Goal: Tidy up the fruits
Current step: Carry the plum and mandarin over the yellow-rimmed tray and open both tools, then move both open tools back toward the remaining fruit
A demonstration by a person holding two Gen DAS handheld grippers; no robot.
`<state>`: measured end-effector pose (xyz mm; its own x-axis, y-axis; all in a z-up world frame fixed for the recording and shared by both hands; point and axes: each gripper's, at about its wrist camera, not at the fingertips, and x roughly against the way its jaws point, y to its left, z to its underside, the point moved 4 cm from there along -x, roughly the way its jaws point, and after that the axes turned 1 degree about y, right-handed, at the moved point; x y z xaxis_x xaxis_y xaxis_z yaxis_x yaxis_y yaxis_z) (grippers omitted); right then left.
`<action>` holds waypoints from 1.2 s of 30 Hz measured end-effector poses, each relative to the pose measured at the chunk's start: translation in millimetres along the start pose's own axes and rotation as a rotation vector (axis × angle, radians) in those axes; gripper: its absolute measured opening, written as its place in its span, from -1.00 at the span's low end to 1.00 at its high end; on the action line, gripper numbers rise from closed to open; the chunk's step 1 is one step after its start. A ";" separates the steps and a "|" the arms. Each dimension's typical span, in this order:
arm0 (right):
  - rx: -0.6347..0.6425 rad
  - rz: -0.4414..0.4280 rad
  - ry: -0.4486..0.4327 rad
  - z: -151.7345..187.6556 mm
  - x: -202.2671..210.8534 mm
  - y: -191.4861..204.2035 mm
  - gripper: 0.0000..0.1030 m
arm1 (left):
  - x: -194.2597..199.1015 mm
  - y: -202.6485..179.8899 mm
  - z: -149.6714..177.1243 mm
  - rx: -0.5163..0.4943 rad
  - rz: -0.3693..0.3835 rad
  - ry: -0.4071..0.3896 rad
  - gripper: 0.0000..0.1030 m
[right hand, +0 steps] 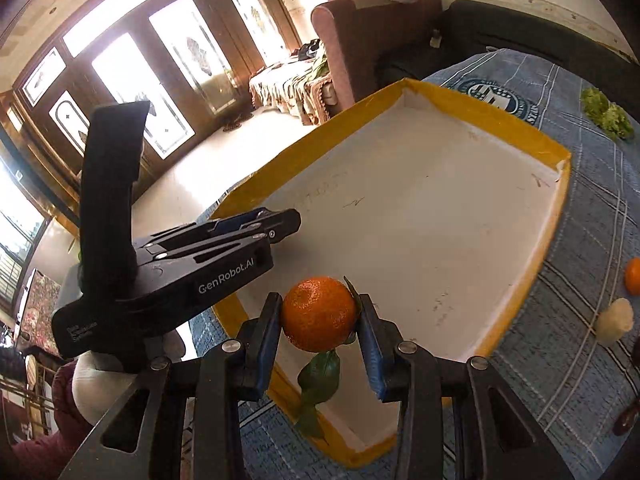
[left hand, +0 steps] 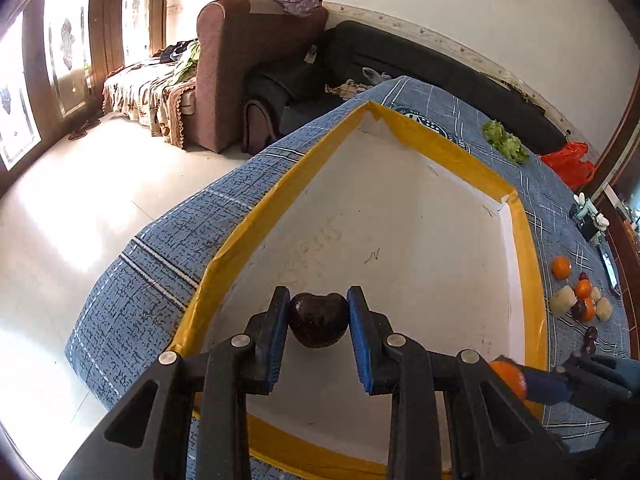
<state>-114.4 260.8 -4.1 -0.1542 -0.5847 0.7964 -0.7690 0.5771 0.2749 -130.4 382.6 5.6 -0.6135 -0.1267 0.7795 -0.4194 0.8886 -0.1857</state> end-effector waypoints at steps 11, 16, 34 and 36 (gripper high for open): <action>0.049 0.023 0.021 -3.1 -17.9 15.8 -0.18 | 32.5 7.1 0.5 0.051 0.022 -0.058 0.16; 0.030 0.012 -0.041 -5.6 6.2 13.5 0.08 | 61.6 12.1 -0.4 0.087 0.029 -0.095 0.28; -0.357 0.355 -0.465 67.6 285.4 -163.6 0.19 | 155.0 -138.4 4.7 -0.094 0.400 -0.151 0.56; -0.379 0.382 -0.538 68.2 328.9 -169.5 0.25 | 162.8 -154.6 3.7 -0.117 0.421 -0.163 0.58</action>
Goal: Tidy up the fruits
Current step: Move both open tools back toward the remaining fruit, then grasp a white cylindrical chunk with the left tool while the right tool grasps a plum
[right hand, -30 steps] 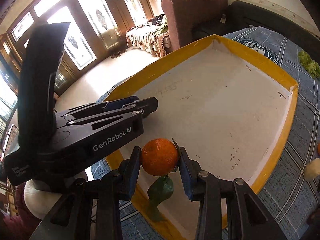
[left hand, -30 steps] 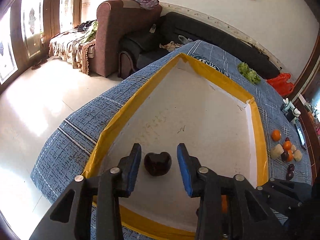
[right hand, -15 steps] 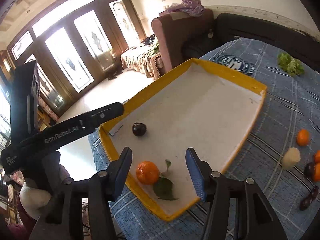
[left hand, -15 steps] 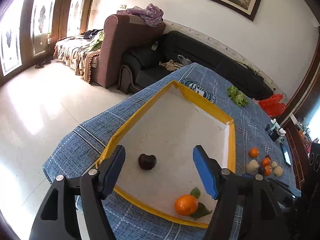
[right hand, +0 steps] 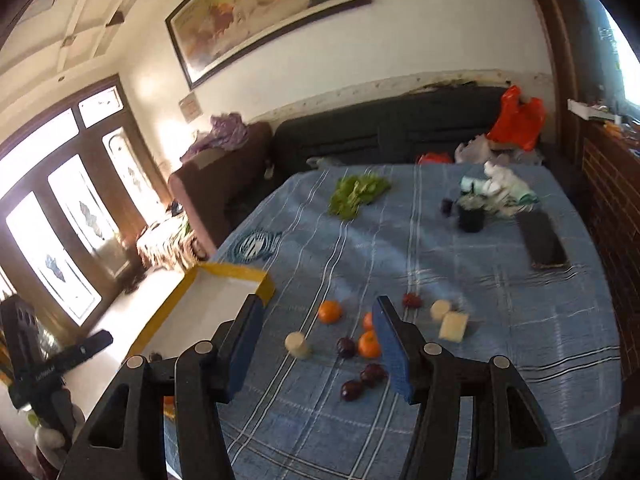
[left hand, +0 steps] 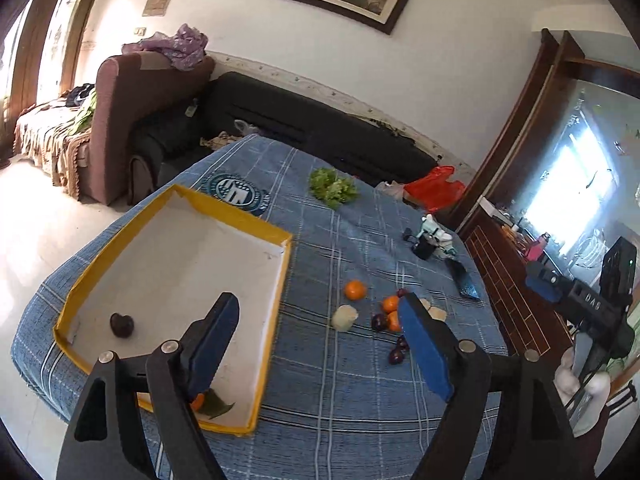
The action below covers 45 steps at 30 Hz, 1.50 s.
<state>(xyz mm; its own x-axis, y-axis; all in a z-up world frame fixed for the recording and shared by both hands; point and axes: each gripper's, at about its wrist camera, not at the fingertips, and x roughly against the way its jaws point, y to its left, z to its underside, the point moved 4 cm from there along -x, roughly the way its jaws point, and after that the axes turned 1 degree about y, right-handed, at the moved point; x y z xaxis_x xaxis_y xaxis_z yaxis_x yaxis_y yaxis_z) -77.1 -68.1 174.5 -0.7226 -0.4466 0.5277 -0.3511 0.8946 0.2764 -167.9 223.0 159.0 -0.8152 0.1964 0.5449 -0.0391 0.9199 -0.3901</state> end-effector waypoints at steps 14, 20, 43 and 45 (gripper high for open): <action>-0.122 -0.077 0.302 111.4 -108.5 -48.2 0.07 | -115.3 -14.5 42.0 -0.049 -0.051 0.243 0.70; -0.060 -0.076 0.354 134.6 -146.9 -34.9 0.07 | -166.8 -19.2 54.7 -0.043 -0.057 0.321 0.53; 0.088 0.006 0.313 147.5 -164.4 -17.8 -0.39 | -259.8 -43.3 70.0 -0.218 -0.094 0.338 0.52; 0.089 0.005 0.314 147.7 -164.6 -17.2 -0.39 | -262.1 -43.9 71.4 -0.218 -0.088 0.340 0.32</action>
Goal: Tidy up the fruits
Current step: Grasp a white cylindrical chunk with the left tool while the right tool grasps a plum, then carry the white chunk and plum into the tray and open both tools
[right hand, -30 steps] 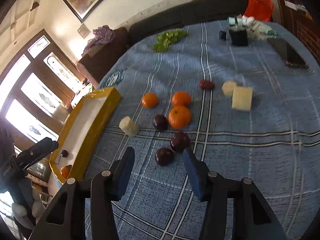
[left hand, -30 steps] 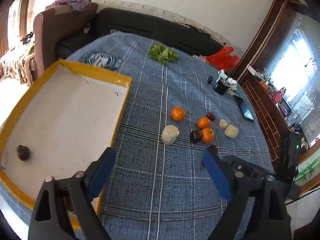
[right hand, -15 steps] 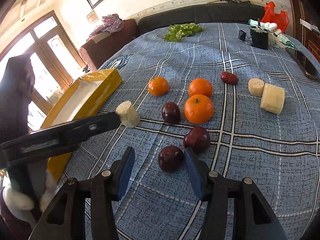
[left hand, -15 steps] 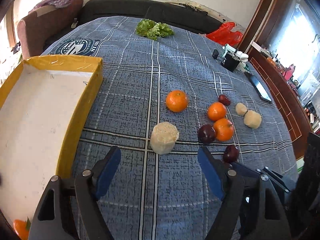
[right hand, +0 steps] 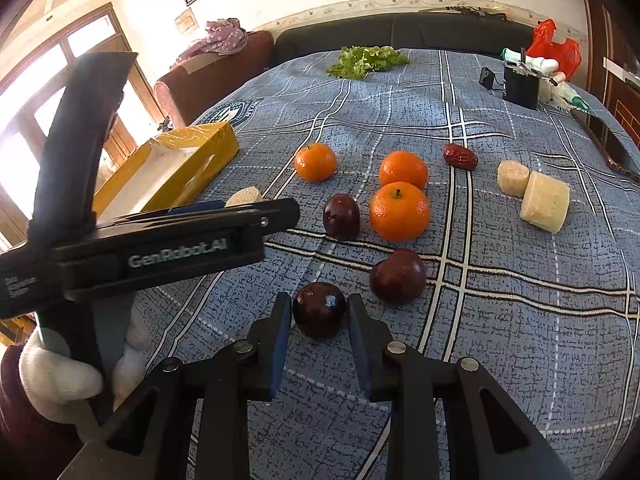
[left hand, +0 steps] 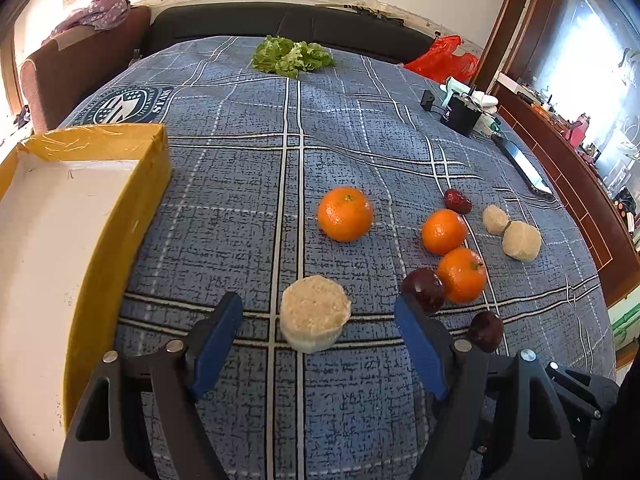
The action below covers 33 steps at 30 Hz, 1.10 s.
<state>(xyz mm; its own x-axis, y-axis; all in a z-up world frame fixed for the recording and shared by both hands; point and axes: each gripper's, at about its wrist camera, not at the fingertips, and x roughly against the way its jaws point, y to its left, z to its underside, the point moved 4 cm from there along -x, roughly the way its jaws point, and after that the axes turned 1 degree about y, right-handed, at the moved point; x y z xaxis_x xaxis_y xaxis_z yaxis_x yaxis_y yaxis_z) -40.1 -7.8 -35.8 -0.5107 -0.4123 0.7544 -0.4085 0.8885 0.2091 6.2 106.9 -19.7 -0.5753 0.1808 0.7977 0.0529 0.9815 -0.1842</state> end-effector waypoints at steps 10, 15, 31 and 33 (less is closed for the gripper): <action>0.000 -0.004 0.010 0.8 -3.1 0.8 -0.38 | 12.9 2.2 6.4 0.018 -0.028 -0.017 -0.43; 0.013 -0.002 0.006 0.9 -2.8 3.3 -0.41 | 38.3 4.1 11.7 0.033 -0.015 -0.055 -0.42; 0.042 -0.135 -0.079 -28.7 49.3 66.4 -0.41 | 161.5 115.9 33.1 0.229 -0.088 -0.218 -0.42; 0.068 -0.159 -0.075 -36.1 51.0 84.8 -0.41 | 167.0 137.2 34.0 0.256 -0.118 -0.220 -0.42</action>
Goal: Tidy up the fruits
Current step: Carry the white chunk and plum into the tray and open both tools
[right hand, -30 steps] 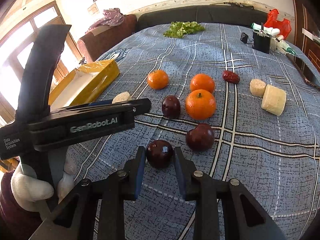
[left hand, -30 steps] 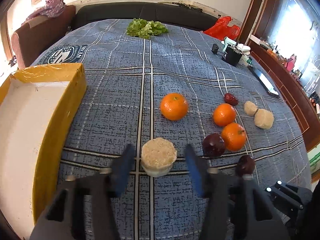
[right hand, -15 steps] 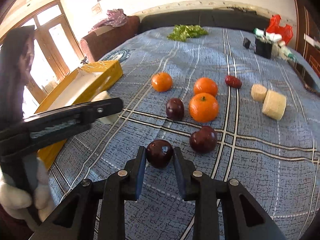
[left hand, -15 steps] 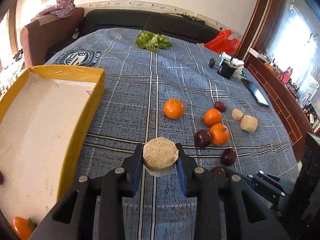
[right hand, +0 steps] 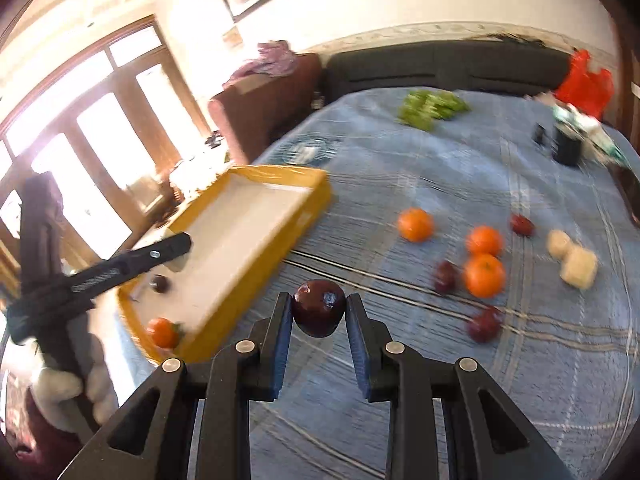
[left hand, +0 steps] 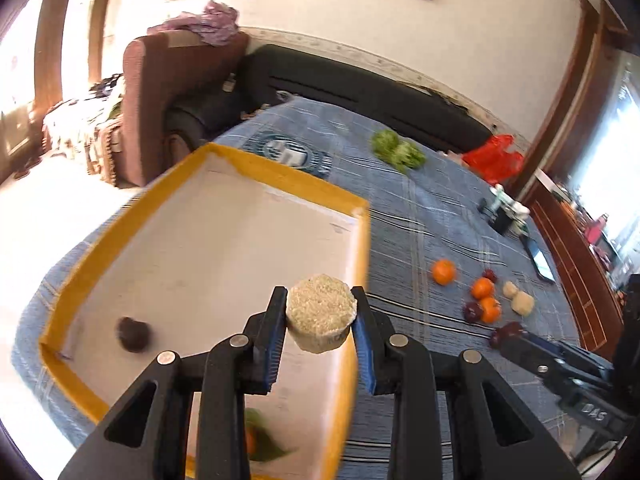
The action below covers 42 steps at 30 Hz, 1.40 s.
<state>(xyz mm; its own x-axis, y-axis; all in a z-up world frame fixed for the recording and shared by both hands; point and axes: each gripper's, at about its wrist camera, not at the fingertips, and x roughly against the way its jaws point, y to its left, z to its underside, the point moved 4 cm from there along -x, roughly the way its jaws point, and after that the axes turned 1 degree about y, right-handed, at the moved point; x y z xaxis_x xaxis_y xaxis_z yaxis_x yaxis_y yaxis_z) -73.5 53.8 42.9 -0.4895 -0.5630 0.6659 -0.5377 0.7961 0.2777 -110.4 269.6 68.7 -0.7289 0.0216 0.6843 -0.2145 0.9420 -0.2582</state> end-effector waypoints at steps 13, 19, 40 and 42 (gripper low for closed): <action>0.163 -0.125 0.186 -16.3 -96.5 120.0 -0.40 | -39.6 91.5 -25.0 0.060 -0.131 0.118 -0.41; 0.190 -0.112 0.274 0.9 -137.2 136.5 -0.40 | -56.5 100.3 -16.4 0.064 -0.132 0.172 -0.41; 0.138 -0.128 0.234 5.2 -116.5 129.9 -0.01 | 8.4 79.9 -24.2 0.154 -0.042 0.059 0.51; 0.116 -0.121 0.207 4.8 -104.5 119.9 0.12 | 18.8 73.1 -23.3 0.161 -0.026 0.042 0.56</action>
<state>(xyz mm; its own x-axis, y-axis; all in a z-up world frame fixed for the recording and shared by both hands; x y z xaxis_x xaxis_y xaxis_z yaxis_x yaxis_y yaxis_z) -90.1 207.0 3.3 -0.2723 -0.5860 0.7632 -0.6646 0.6881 0.2912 -124.7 346.7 78.5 -0.6944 0.0153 0.7194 -0.3368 0.8766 -0.3438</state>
